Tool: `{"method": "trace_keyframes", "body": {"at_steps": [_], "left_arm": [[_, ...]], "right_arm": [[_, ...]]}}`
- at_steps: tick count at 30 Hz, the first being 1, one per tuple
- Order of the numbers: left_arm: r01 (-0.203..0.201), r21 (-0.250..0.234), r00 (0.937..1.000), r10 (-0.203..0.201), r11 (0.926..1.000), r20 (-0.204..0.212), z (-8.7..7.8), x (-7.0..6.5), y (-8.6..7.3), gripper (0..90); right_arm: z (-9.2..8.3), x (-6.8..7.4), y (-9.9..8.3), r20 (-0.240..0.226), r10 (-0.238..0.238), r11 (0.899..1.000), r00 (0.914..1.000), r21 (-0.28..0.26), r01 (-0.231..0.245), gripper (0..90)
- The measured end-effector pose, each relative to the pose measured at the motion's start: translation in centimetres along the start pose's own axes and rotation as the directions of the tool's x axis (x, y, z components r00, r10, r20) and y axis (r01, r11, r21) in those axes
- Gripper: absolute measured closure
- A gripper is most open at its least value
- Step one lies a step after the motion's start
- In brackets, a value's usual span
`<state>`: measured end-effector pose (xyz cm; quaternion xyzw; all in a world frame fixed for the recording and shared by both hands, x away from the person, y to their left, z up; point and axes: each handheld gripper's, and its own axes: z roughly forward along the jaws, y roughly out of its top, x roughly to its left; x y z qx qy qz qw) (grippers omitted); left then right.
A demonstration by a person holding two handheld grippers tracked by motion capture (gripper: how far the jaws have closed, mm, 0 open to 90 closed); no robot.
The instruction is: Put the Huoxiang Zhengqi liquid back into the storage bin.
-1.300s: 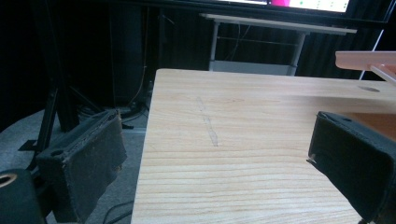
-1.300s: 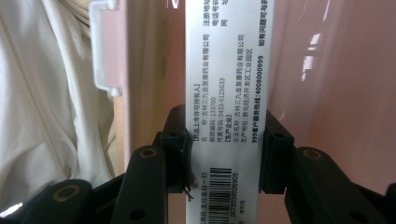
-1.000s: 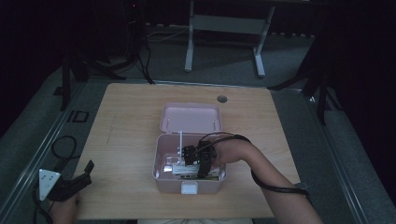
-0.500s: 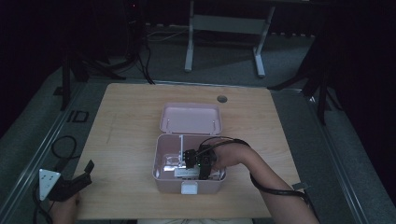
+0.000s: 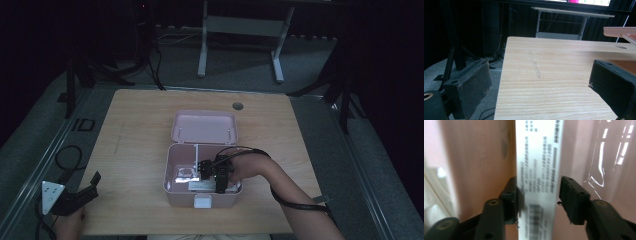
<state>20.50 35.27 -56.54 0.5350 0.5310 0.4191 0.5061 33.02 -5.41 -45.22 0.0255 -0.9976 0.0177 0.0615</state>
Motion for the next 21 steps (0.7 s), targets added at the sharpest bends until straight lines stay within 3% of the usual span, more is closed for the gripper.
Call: {"method": "trace_keyframes", "body": {"at_steps": [5,10,13,18,20,21], "left_arm": [[0.000,0.000,1.0000,0.000,1.0000,0.001,0.0,0.0,0.0,4.0],[0.000,0.002,1.0000,0.000,1.0000,0.000,0.0,0.0,0.0,4.0],[-0.002,0.002,1.0000,0.002,1.0000,0.000,0.0,0.0,0.0,4.0],[-0.001,0.003,1.0000,0.001,1.0000,0.000,0.0,0.0,0.0,4.0],[0.000,0.001,1.0000,0.000,1.0000,-0.001,0.0,0.0,0.0,4.0],[-0.001,0.002,1.0000,0.001,1.0000,-0.001,0.0,0.0,0.0,4.0]], "right_arm": [[-1.9,0.4,-0.6,0.019,-0.009,1.000,0.9998,-0.025,0.010,43.0],[-4.5,0.3,-1.7,0.051,0.024,0.995,0.9984,-0.097,-0.019,30.2],[-5.7,0.3,-2.6,0.055,0.036,0.987,0.9978,-0.156,-0.027,20.8],[-7.1,0.0,-4.3,0.065,0.079,0.966,0.9947,-0.250,-0.061,13.4],[-7.7,-0.1,-5.0,0.068,0.099,0.950,0.9928,-0.304,-0.074,13.4],[-8.4,-0.1,-6.0,0.090,0.123,0.935,0.9884,-0.343,-0.085,13.3]]}}
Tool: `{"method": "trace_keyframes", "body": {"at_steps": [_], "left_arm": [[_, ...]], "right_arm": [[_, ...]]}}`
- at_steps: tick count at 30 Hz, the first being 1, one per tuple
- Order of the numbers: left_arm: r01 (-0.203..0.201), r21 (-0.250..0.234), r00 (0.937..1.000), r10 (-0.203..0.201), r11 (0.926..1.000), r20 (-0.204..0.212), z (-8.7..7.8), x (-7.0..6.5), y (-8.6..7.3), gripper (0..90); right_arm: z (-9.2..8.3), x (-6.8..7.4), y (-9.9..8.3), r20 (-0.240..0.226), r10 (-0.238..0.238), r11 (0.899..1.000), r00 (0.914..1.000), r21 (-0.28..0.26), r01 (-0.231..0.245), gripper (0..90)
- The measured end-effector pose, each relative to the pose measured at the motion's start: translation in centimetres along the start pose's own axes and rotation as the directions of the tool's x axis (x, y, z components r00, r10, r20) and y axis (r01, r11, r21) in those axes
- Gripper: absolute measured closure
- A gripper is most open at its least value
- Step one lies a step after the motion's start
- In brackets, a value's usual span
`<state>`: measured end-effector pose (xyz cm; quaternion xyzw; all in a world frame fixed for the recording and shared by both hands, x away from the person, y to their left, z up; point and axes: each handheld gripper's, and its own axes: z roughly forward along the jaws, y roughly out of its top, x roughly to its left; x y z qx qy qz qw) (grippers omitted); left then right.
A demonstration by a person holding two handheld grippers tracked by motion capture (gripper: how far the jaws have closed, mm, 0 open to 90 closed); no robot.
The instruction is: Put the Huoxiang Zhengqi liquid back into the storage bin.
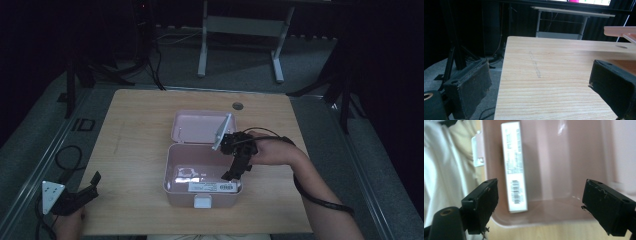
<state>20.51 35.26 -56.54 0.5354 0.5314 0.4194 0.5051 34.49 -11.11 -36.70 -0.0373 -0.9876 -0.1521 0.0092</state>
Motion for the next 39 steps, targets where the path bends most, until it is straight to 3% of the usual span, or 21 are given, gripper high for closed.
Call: {"method": "trace_keyframes", "body": {"at_steps": [4,11,16,21,27,35,39], "left_arm": [[-0.001,0.003,1.0000,0.001,1.0000,0.000,0.0,0.0,0.0,4.0],[-0.005,0.004,1.0000,0.005,1.0000,-0.001,0.0,0.0,0.0,4.0],[0.000,0.001,1.0000,0.000,1.0000,-0.001,0.0,0.0,0.0,4.0],[0.002,0.001,1.0000,-0.002,1.0000,0.001,0.0,0.0,0.0,4.0],[-0.003,0.004,1.0000,0.003,1.0000,-0.002,0.0,0.0,0.0,4.0],[-0.003,0.007,1.0000,0.003,1.0000,-0.001,0.0,0.0,0.0,4.0],[-0.002,0.007,1.0000,0.002,1.0000,-0.001,0.1,0.0,0.0,4.0]], "right_arm": [[-1.6,-0.4,-1.4,0.018,0.033,0.997,0.9993,-0.075,-0.031,13.2],[-3.1,-1.3,-4.0,0.060,0.089,0.987,0.9943,-0.143,-0.079,13.2],[-3.0,-1.9,-5.5,0.085,0.097,0.986,0.9916,-0.142,-0.085,13.1],[-2.9,-2.7,-7.5,0.105,0.149,0.980,0.9832,-0.149,-0.133,13.1],[-1.2,-4.0,-10.0,0.115,0.209,0.968,0.9712,-0.164,-0.189,13.0],[2.2,-5.7,-12.6,0.108,0.270,0.951,0.9569,-0.184,-0.247,12.9],[4.1,-6.1,-13.4,0.129,0.299,0.942,0.9454,-0.200,-0.271,13.0]]}}
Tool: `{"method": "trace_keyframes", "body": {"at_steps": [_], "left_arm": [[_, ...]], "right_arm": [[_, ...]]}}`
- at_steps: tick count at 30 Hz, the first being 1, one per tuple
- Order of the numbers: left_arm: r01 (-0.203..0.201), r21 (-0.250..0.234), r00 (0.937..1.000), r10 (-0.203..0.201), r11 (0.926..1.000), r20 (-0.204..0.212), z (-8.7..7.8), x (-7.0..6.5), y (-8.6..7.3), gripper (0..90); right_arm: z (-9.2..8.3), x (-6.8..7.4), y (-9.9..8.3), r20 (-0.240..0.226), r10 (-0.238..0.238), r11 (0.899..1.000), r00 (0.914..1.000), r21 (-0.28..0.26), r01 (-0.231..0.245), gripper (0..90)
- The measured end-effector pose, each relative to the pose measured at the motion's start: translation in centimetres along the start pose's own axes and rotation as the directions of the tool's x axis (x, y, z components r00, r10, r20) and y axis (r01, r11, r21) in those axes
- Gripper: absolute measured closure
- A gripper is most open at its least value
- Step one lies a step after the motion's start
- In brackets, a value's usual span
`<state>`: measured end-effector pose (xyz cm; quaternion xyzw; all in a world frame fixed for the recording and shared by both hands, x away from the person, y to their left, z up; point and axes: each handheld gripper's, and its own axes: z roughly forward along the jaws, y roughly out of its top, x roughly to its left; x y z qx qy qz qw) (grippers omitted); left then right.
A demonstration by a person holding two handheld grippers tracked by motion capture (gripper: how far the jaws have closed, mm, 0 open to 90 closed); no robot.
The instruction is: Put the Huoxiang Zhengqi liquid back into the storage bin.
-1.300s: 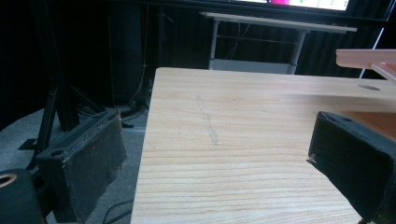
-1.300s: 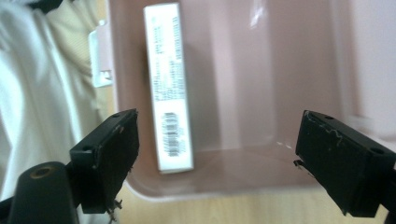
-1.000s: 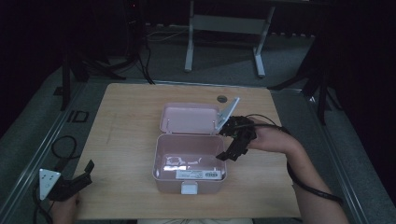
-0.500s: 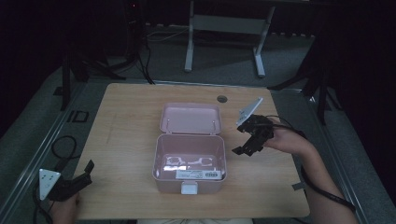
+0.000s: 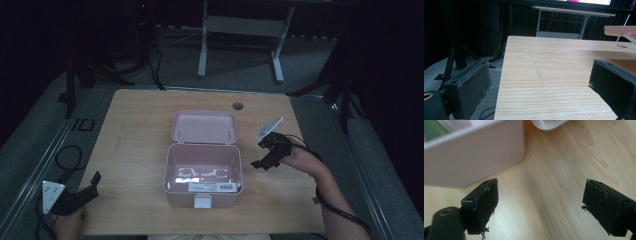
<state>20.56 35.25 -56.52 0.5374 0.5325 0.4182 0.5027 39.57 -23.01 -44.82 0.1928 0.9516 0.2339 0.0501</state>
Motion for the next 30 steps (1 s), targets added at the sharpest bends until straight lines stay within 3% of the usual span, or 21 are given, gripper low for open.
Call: {"method": "trace_keyframes", "body": {"at_steps": [5,8,10,15,17,19,22,25,27,30], "left_arm": [[0.000,0.000,1.0000,0.000,1.0000,0.001,0.0,0.0,0.0,4.0],[-0.001,0.000,1.0000,0.001,1.0000,0.002,0.0,0.0,0.0,4.0],[-0.001,-0.001,1.0000,0.001,1.0000,0.000,0.0,0.0,0.0,4.0],[0.000,-0.003,1.0000,0.000,1.0000,0.002,0.0,0.0,0.0,4.0],[0.000,-0.004,1.0000,0.000,1.0000,0.002,0.0,0.0,0.0,4.0],[0.001,-0.004,1.0000,-0.001,1.0000,0.004,0.0,0.0,0.0,4.0],[0.003,-0.003,1.0000,-0.003,1.0000,0.003,0.0,0.0,0.0,4.0],[0.002,-0.003,1.0000,-0.002,1.0000,0.003,0.0,0.0,0.0,4.0],[0.002,-0.004,1.0000,-0.002,1.0000,0.003,0.0,0.0,0.0,4.0],[0.002,-0.003,1.0000,-0.002,1.0000,0.002,0.0,0.0,0.0,4.0]], "right_arm": [[2.3,-0.2,-1.4,0.058,0.046,0.995,0.9973,-0.092,-0.041,12.8],[3.3,-0.2,-2.3,0.065,0.094,0.982,0.9935,-0.170,-0.082,12.0],[4.0,-0.3,-2.9,0.094,0.120,0.971,0.9883,-0.217,-0.097,12.0],[5.3,-0.7,-4.3,0.112,0.189,0.944,0.9756,-0.294,-0.149,12.0],[5.5,-0.8,-4.6,0.118,0.202,0.939,0.9722,-0.305,-0.159,12.0],[6.1,-1.1,-5.4,0.148,0.228,0.934,0.9625,-0.312,-0.173,12.1],[6.5,-1.4,-6.2,0.158,0.262,0.926,0.9521,-0.318,-0.202,12.1],[6.5,-1.7,-7.0,0.196,0.295,0.921,0.9352,-0.320,-0.223,11.9],[6.4,-2.1,-7.5,0.223,0.332,0.909,0.9163,-0.334,-0.248,11.9],[6.2,-2.8,-8.4,0.212,0.393,0.883,0.8946,-0.360,-0.303,11.9]]}}
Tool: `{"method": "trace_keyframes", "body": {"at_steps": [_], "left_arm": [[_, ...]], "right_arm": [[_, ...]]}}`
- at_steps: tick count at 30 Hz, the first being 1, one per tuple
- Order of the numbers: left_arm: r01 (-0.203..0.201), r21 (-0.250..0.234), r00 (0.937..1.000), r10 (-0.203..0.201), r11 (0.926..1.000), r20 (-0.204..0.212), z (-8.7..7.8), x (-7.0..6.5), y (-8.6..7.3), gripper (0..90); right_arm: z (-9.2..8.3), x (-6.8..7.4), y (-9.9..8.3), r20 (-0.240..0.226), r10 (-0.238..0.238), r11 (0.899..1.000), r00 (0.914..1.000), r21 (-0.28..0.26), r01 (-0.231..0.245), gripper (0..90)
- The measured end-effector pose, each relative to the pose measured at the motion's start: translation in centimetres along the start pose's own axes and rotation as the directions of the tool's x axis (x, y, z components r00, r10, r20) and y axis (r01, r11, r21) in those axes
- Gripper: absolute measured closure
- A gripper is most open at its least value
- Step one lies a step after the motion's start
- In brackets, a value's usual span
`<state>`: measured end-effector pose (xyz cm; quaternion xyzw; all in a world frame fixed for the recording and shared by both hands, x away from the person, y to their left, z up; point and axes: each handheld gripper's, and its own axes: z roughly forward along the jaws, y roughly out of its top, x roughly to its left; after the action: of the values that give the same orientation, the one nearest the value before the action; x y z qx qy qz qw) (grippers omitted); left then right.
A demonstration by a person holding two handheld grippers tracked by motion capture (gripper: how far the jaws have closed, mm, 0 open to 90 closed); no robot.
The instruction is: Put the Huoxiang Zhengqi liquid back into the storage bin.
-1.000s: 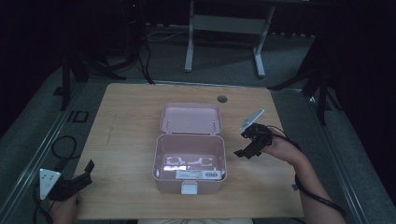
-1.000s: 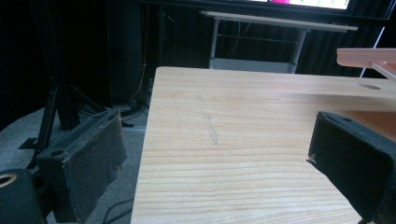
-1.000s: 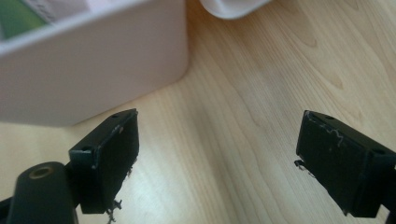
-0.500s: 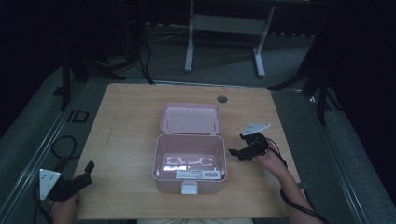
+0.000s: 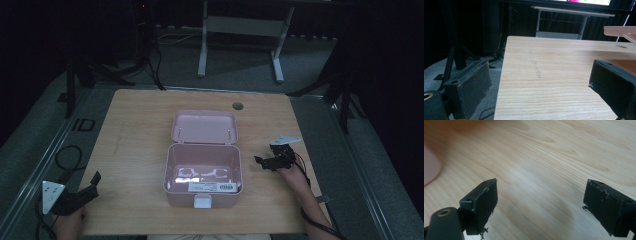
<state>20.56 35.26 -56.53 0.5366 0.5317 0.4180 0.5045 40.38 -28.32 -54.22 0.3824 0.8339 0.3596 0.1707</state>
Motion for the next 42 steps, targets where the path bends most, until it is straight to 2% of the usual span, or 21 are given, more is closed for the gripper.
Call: {"method": "trace_keyframes", "body": {"at_steps": [7,8,13,15,17,21,24,29,35,39,42], "left_arm": [[0.000,0.002,1.0000,0.000,1.0000,-0.001,0.0,0.0,0.0,4.0],[0.000,0.001,1.0000,0.000,1.0000,0.000,0.0,0.0,0.0,4.0],[0.001,0.001,1.0000,-0.001,1.0000,-0.001,0.0,0.0,0.0,4.0],[0.001,0.003,1.0000,-0.001,1.0000,-0.001,0.0,0.0,0.0,4.0],[0.002,0.003,1.0000,-0.002,1.0000,-0.001,0.0,0.0,0.0,4.0],[0.000,0.004,1.0000,0.000,1.0000,-0.002,0.0,0.0,0.0,4.0],[0.000,0.004,1.0000,0.000,1.0000,-0.002,0.0,0.0,0.0,4.0],[0.000,0.004,1.0000,0.000,1.0000,-0.003,0.0,0.0,0.0,4.0],[-0.002,0.004,1.0000,0.002,1.0000,-0.001,0.0,0.0,0.0,4.0],[-0.003,0.003,1.0000,0.003,1.0000,0.003,0.0,0.0,0.0,4.0],[0.002,-0.001,1.0000,-0.002,1.0000,0.004,0.0,0.0,0.0,4.0]], "right_arm": [[-0.6,-1.5,-0.8,0.067,0.035,0.999,0.9972,-0.007,-0.035,11.2],[-0.8,-1.7,-1.0,0.088,0.042,0.999,0.9952,-0.017,-0.041,11.2],[-1.6,-2.9,-1.8,0.142,0.101,0.994,0.9847,-0.050,-0.095,11.2],[-1.9,-3.3,-2.1,0.151,0.126,0.991,0.9806,-0.064,-0.117,11.2],[-2.3,-3.6,-2.4,0.179,0.130,0.991,0.9752,-0.066,-0.120,11.2],[-3.0,-4.1,-3.0,0.200,0.160,0.986,0.9668,-0.087,-0.145,11.2],[-3.5,-4.2,-3.5,0.225,0.189,0.979,0.9559,-0.116,-0.166,11.2],[-4.5,-4.1,-4.3,0.277,0.233,0.968,0.9322,-0.161,-0.194,11.2],[-5.1,-3.8,-5.3,0.322,0.242,0.966,0.9154,-0.165,-0.198,11.2],[-5.7,-3.3,-5.8,0.328,0.261,0.960,0.9078,-0.188,-0.208,11.2],[-6.0,-3.1,-6.3,0.349,0.278,0.954,0.8949,-0.207,-0.216,11.2]]}}
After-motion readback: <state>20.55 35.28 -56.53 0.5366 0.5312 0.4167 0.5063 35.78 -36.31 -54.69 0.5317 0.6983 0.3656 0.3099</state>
